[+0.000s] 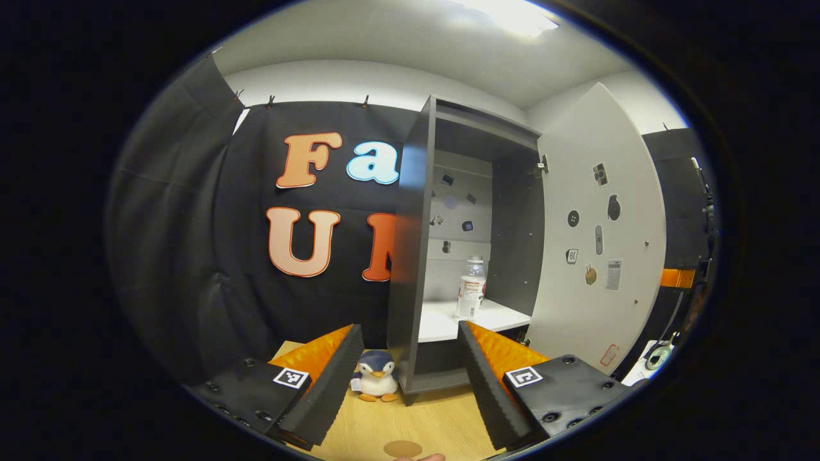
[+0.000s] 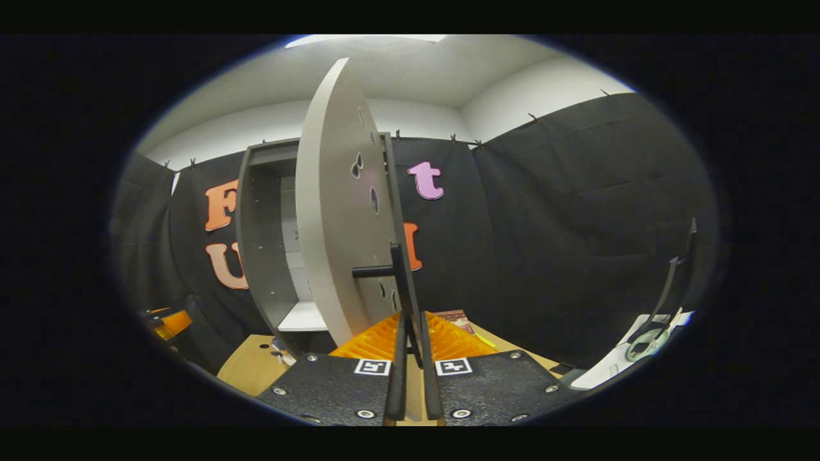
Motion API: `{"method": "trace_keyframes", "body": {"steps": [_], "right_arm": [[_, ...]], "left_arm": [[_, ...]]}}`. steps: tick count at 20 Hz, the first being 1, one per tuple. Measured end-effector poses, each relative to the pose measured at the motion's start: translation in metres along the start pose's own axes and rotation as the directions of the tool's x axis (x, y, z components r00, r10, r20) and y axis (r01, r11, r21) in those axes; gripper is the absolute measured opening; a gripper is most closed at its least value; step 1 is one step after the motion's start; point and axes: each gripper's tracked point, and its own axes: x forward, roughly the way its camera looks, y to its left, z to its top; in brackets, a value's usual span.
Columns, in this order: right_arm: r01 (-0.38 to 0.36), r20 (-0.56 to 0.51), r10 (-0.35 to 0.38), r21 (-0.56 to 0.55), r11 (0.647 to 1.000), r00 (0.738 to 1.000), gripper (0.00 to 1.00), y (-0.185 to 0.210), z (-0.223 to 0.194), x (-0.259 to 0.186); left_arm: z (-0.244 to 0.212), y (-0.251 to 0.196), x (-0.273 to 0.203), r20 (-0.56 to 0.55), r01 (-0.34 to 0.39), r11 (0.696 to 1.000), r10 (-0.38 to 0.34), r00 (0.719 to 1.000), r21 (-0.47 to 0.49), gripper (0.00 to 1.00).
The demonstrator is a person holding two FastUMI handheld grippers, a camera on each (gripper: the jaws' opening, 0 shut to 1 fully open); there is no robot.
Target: Open the cabinet door with the right hand, grasp the bottle in the cabinet with the left hand and place it on the coaster, then close the cabinet door with the right hand.
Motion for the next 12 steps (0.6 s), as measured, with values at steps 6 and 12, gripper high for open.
{"method": "trace_keyframes", "body": {"steps": [6,12], "right_arm": [[-0.097,-0.01,0.097,0.024,0.995,0.995,0.06,-0.011,0.0,0.001],[-0.181,0.007,0.181,0.068,0.981,0.983,0.06,-0.006,0.001,0.005]], "left_arm": [[-0.006,-0.027,0.025,0.014,0.028,0.999,-0.028,1.0,0.022,0.99],[-0.017,-0.028,0.04,-0.023,0.022,1.0,-0.021,1.0,0.018,0.96]]}}
